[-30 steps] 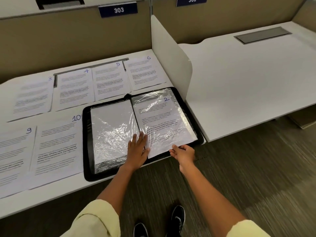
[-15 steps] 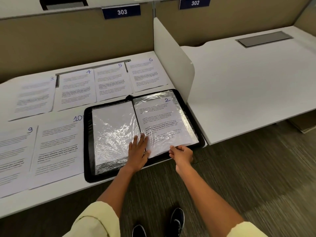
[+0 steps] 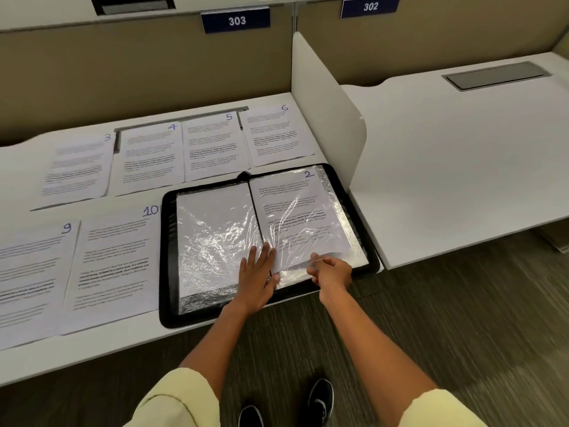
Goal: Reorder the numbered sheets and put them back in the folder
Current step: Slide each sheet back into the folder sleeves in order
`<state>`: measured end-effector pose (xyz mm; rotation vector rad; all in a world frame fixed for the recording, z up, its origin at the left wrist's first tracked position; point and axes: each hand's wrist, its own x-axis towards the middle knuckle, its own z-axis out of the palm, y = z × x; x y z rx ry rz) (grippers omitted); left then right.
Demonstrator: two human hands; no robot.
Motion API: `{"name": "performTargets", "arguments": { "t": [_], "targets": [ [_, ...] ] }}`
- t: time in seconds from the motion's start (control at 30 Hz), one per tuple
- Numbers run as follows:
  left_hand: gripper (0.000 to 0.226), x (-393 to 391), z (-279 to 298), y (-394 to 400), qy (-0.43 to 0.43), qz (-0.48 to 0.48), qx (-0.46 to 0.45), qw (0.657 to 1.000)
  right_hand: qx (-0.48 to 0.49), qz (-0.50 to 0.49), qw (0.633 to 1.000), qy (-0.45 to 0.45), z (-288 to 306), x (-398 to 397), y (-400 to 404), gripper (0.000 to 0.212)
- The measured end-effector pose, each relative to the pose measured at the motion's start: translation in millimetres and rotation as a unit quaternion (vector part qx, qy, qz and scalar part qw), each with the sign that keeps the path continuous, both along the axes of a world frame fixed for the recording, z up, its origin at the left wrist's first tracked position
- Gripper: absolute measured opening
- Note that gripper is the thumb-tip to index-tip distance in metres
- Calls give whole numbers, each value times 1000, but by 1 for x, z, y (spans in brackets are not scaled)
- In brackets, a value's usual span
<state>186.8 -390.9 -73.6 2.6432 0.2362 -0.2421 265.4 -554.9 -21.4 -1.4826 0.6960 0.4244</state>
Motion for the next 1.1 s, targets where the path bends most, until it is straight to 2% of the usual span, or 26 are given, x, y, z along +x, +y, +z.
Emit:
{"name": "performTargets", "arguments": {
  "t": [0.43, 0.63, 0.73, 0.83, 0.93, 1.03, 1.1],
  "targets": [
    [77, 0, -1, 0, 9, 1, 11, 1000, -11, -3, 1000, -10, 0, 3, -3, 13],
    [73, 1, -1, 0, 15, 1, 17, 1000, -84, -37, 993, -77, 0, -6, -19, 9],
    [80, 1, -1, 1, 11, 1, 16, 1000, -141, -25, 983, -111, 0, -7, -26, 6],
    [85, 1, 0, 0, 11, 2, 6, 1000, -154, -36, 977, -141, 3, -5, -31, 5],
    [85, 1, 4, 2, 15, 3, -8, 1000, -129, -40, 982, -129, 9, 0, -37, 6],
    [75, 3, 11, 2, 21, 10, -35, 999, -129, -23, 983, -131, 11, 4, -43, 16],
    [72, 5, 17, 3, 29, 25, -67, 997, -139, -23, 980, -141, 13, 7, -45, 11]
  ]
}}
